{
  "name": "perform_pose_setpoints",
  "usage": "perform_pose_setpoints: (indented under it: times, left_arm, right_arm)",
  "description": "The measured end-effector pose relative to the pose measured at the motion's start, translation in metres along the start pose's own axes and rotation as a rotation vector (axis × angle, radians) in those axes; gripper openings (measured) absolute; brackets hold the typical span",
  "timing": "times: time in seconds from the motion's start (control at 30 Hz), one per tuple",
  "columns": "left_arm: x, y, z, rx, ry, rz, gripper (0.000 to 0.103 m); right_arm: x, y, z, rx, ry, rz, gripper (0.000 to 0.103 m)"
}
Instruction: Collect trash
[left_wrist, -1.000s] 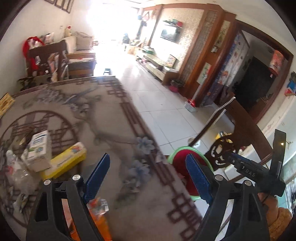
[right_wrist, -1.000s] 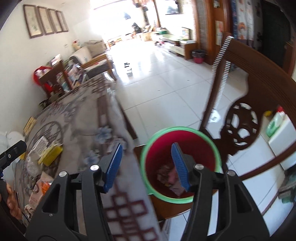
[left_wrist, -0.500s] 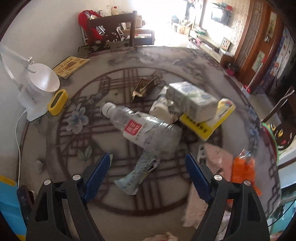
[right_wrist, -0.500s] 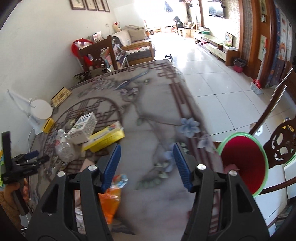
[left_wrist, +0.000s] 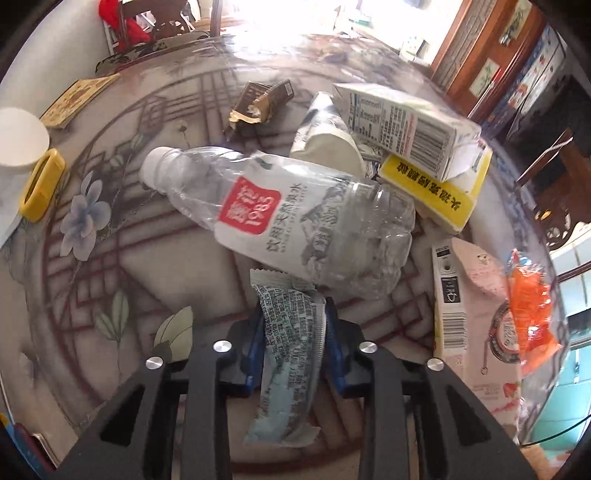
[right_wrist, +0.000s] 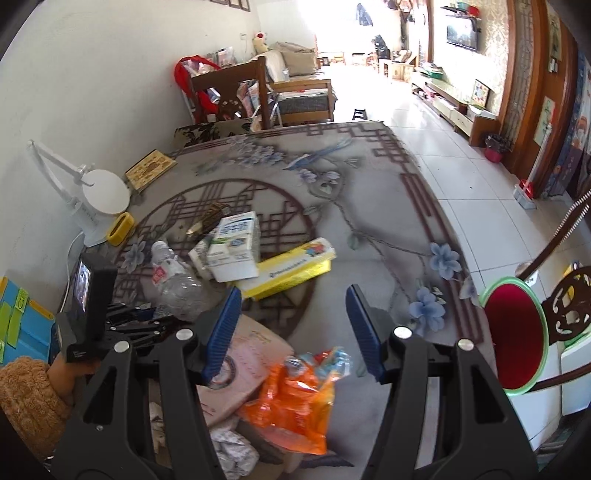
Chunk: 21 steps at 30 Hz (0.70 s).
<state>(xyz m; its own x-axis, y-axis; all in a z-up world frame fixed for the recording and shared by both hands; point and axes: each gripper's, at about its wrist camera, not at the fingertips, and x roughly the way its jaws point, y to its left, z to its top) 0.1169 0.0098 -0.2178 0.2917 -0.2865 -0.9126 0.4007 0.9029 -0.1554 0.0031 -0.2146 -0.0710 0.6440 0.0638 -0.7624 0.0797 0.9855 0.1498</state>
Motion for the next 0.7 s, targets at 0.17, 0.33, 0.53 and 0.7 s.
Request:
perform_pose_setpoints:
  times: [0.17, 0.33, 0.53, 0.7]
  left_arm:
    - [-0.031, 0.03, -0.026, -0.115, -0.059, -0.018, 0.023]
    - [-0.049, 0.069, -0.057, -0.24, -0.057, 0.002, 0.023]
    - [-0.054, 0.099, -0.081, -0.323, -0.058, 0.014, 0.023]
    - [-0.052, 0.105, -0.087, -0.353, -0.063, 0.01, 0.024]
  right_arm:
    - [0.029, 0.05, 0.019, -0.099, 0.08, 0.119, 0.057]
    - [0.077, 0.111, 0.029, -0.23, 0.2, 0.223, 0.057]
    - [0.136, 0.172, 0.028, -0.417, 0.325, 0.228, 0.056]
    - [0.178, 0.195, 0.023, -0.49, 0.417, 0.196, 0.048]
